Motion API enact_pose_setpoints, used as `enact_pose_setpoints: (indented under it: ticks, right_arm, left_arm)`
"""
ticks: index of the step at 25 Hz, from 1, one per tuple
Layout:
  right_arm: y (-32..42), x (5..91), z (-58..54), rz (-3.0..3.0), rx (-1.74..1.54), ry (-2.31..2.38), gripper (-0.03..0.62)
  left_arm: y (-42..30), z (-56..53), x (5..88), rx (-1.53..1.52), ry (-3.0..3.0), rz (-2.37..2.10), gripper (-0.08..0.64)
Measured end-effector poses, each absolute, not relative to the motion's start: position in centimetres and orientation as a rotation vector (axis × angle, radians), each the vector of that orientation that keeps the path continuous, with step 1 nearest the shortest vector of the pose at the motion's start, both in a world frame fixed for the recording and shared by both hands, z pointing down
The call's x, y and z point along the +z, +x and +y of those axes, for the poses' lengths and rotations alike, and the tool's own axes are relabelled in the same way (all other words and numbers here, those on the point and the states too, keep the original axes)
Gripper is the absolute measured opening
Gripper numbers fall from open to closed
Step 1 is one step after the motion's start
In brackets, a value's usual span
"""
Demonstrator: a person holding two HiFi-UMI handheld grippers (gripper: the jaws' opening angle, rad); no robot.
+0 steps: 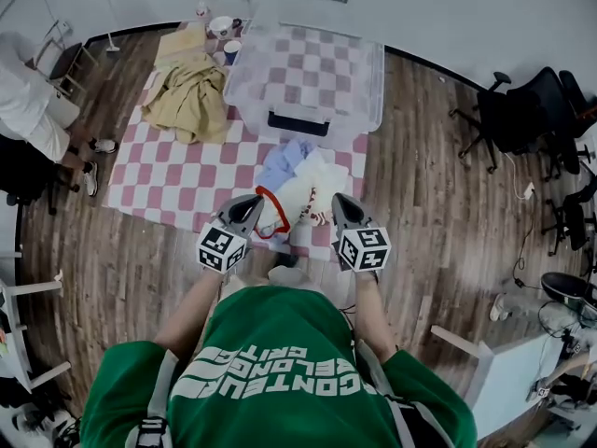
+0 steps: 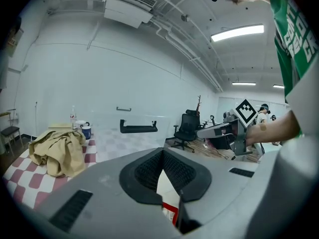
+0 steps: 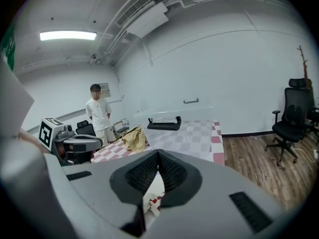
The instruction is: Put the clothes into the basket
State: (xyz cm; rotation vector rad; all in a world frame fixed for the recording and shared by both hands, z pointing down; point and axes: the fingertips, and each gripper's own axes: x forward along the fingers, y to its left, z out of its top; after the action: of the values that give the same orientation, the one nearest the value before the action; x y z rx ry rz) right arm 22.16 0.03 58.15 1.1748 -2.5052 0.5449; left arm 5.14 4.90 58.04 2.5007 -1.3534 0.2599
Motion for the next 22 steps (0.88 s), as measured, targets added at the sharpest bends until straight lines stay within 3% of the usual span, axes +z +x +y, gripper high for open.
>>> enact_pose_setpoints:
  ticks: [22]
  right_arm:
    - [23.0, 65.5, -2.1, -2.432, 0.68, 1.025, 0.008]
  left_arm:
    - [8.2, 1.6, 65.5, 0.363, 2.419, -1.218, 0.005]
